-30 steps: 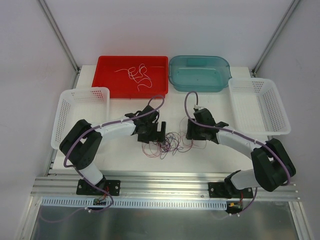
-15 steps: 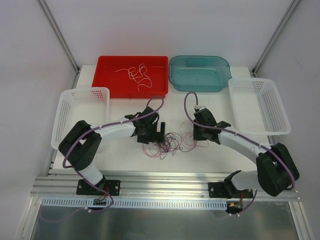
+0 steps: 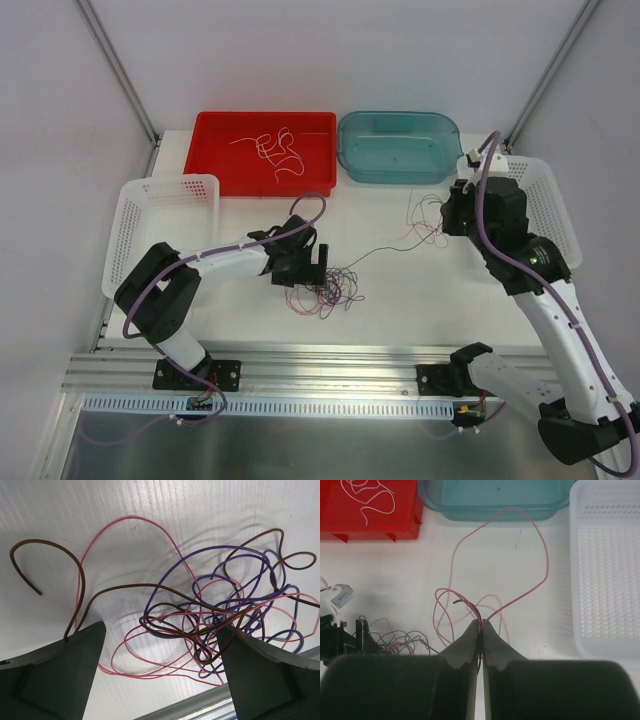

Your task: Untangle the cables

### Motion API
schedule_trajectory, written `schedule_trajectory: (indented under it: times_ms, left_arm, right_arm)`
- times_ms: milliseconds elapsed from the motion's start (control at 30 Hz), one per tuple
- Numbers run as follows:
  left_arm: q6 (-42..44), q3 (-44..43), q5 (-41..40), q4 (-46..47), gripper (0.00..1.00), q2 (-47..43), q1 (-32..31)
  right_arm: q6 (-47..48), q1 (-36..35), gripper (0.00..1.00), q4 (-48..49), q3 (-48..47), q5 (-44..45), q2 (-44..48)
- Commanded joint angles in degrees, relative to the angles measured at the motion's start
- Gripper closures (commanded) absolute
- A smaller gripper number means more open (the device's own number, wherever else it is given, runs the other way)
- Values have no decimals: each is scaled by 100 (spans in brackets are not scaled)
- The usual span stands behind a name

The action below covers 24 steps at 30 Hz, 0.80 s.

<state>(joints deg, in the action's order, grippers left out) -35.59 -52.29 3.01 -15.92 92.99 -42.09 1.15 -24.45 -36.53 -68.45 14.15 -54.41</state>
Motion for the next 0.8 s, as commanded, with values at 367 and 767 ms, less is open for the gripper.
schedule_trajectory:
  times_ms: [367, 767]
  left_arm:
    - [167, 886, -274, -631, 4, -597, 569]
    - [176, 1011, 33, -781, 4, -1467, 693]
  right_arm:
    - [-896, 133, 81, 375, 1780, -1160, 177]
    - [-757, 116, 44, 647, 2283, -1177, -244]
